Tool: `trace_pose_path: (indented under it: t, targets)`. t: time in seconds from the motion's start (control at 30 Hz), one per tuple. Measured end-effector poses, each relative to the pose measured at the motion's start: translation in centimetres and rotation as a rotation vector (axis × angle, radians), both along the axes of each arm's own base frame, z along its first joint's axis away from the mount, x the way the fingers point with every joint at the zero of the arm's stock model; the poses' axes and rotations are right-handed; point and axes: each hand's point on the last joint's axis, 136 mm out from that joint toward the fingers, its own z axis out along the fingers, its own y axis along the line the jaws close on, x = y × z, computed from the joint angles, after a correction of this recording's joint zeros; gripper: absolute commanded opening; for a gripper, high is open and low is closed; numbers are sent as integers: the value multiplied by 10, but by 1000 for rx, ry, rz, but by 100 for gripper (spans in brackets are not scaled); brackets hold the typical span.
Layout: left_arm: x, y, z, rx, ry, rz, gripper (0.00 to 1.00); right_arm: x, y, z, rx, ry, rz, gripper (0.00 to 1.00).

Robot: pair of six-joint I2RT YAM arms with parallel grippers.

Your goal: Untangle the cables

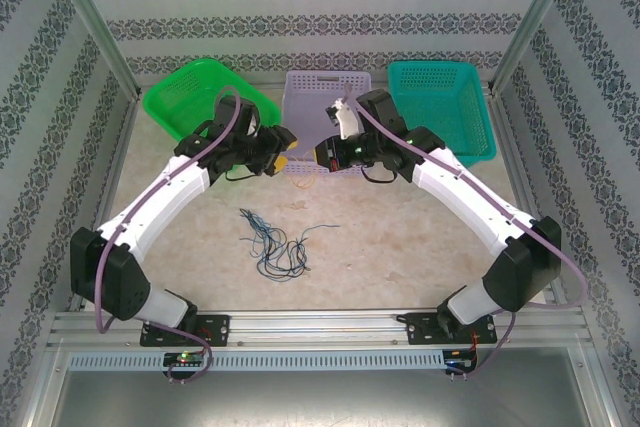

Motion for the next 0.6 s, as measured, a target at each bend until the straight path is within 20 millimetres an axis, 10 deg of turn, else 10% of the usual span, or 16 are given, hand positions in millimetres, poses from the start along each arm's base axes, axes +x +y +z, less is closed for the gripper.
trace_pose_path:
  t: [0.13,0.27,0.6]
  targets:
    - [4,1,-11,30,3,-1,37,-2,3,1,6,-1,8,0]
    - [5,3,-20,50,9,3,2,-2,5,3,16,1,4,0]
    - [-15,14,-24,54,7,26,0,11,-6,-1,4,-4,-98,0]
